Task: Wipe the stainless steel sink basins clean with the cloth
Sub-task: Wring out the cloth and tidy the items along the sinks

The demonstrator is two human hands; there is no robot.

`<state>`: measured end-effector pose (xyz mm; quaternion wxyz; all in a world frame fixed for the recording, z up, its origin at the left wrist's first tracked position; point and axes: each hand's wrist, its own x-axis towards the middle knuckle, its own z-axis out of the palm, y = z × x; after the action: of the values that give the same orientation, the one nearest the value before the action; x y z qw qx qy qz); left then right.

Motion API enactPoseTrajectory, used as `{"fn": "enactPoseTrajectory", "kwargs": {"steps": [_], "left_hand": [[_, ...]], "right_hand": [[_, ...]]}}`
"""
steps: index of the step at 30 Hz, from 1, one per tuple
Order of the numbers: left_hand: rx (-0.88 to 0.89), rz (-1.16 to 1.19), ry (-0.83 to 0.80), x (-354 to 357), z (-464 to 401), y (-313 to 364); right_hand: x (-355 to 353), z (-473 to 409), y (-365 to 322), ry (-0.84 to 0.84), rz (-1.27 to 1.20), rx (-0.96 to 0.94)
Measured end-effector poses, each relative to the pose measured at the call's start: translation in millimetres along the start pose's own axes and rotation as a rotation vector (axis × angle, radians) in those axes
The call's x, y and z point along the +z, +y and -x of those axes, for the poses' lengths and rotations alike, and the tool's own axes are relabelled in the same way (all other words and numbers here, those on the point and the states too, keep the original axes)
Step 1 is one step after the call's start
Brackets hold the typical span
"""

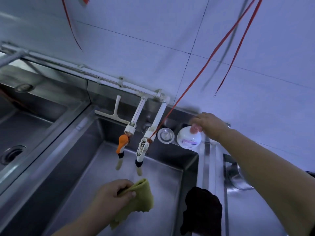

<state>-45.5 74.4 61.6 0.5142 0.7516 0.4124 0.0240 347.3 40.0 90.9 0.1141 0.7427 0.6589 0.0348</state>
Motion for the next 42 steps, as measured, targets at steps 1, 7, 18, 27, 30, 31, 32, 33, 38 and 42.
{"fn": "enactPoseTrajectory", "kwargs": {"steps": [1, 7, 18, 27, 30, 31, 32, 33, 38, 42], "left_hand": [[0.005, 0.002, -0.005, 2.5, -1.5, 0.2], [0.030, 0.023, -0.030, 16.8, -6.4, 8.0], [0.160, 0.139, -0.094, 38.7, -6.8, 55.3], [-0.139, 0.541, -0.057, 82.2, -49.1, 81.7], [-0.245, 0.546, -0.041, 111.1, -64.8, 76.9], [-0.254, 0.540, -0.055, 121.6, -70.1, 75.9], [-0.255, 0.539, -0.080, 131.8, -75.3, 76.6], [-0.249, 0.545, -0.106, 141.1, -81.1, 78.9], [-0.177, 0.493, -0.239, 179.8, -125.0, 98.5], [-0.160, 0.448, -0.204, 209.9, -165.5, 91.8]], "right_hand": [[-0.9, 0.3, 0.4, -0.001, -0.014, 0.005], [2.1, 2.4, -0.8, 0.005, -0.037, 0.044], [22.1, 120.4, -129.7, 0.331, -1.710, 0.729], [51.8, 180.2, -175.8, 0.216, -2.537, 0.889], [59.2, 187.3, -160.6, 0.283, -2.272, 1.029], [61.3, 189.5, -154.0, 0.289, -2.143, 1.092], [64.1, 190.2, -146.3, 0.302, -2.021, 1.142], [67.0, 190.6, -137.6, 0.328, -1.913, 1.178], [85.2, 173.1, -81.7, 0.483, -1.602, 1.182], [115.6, 158.1, -48.8, 0.466, -1.360, 1.160]]}}
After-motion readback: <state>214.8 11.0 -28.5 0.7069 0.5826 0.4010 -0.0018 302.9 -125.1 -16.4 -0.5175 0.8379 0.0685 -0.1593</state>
